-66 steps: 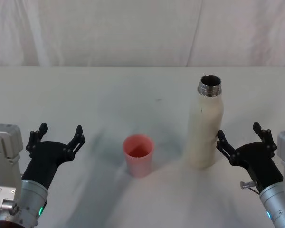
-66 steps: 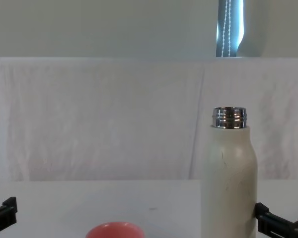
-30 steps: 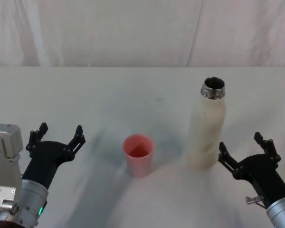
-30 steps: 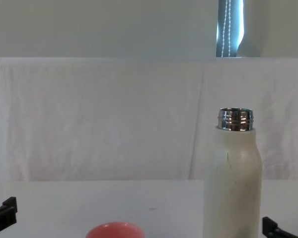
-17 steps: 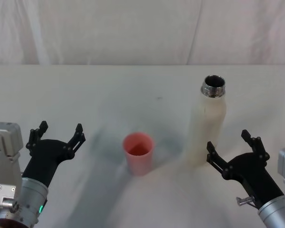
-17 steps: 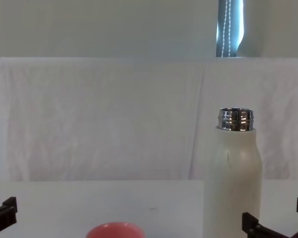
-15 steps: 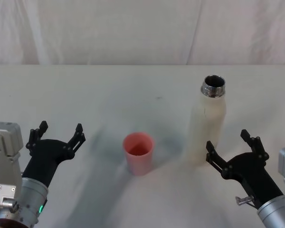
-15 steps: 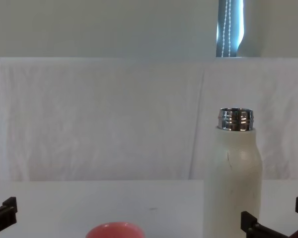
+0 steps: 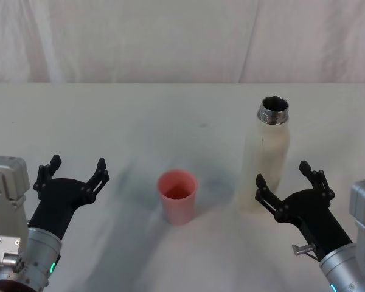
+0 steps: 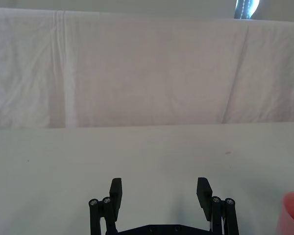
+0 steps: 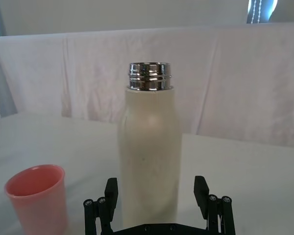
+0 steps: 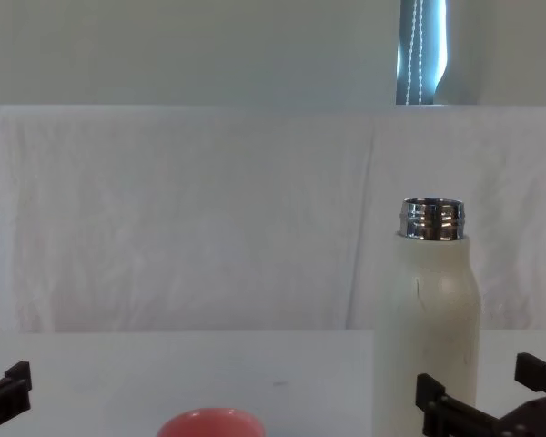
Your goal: Grasp the thermos with one hand and pour water into the cup lid.
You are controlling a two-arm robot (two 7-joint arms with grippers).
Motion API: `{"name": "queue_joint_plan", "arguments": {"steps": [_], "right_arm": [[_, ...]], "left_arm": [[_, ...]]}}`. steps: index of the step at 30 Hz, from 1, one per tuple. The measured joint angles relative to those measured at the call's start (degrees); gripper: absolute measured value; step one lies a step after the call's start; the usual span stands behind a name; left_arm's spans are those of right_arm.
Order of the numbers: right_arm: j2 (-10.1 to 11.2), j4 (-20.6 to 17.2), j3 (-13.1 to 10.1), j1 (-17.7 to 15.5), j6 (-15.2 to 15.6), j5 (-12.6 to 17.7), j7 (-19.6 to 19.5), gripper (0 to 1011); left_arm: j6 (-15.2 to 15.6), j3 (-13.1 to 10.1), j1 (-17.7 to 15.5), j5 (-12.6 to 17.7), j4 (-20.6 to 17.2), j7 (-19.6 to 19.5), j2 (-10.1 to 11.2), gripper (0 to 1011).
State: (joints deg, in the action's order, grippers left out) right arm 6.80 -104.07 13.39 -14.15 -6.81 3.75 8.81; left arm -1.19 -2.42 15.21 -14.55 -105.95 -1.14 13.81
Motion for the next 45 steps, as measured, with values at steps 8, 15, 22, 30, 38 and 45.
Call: {"name": "queue_joint_plan", "arguments": {"steps": [8,15,22,30,38,45], "right_arm": [[-0.1,0.8,0.6,0.9,0.1,-0.3,0.3,1000],[-0.6,2.4,1.0,2.3,0.2,-0.3,0.4,1000],[-1.0,3.9,1.3,3.7,0.2,0.0,0.5,1000],[-1.2,5.1,1.6,5.0,0.4,0.3,0.7,1000],[-1.5,6.5,1.6,6.4,0.6,0.6,0.7,1000],[-1.7,7.8,1.8,7.6,0.7,0.8,0.8,1000]], "left_arm": [[0.0,0.0,0.0,0.0,0.0,0.0,0.0,1001],[0.0,0.0,0.0,0.0,0.0,0.0,0.0,1001],[0.0,0.0,0.0,0.0,0.0,0.0,0.0,1001],[0.0,0.0,0.0,0.0,0.0,0.0,0.0,1001],[0.0,0.0,0.0,0.0,0.0,0.0,0.0,1001],[0.0,0.0,0.0,0.0,0.0,0.0,0.0,1001]]}}
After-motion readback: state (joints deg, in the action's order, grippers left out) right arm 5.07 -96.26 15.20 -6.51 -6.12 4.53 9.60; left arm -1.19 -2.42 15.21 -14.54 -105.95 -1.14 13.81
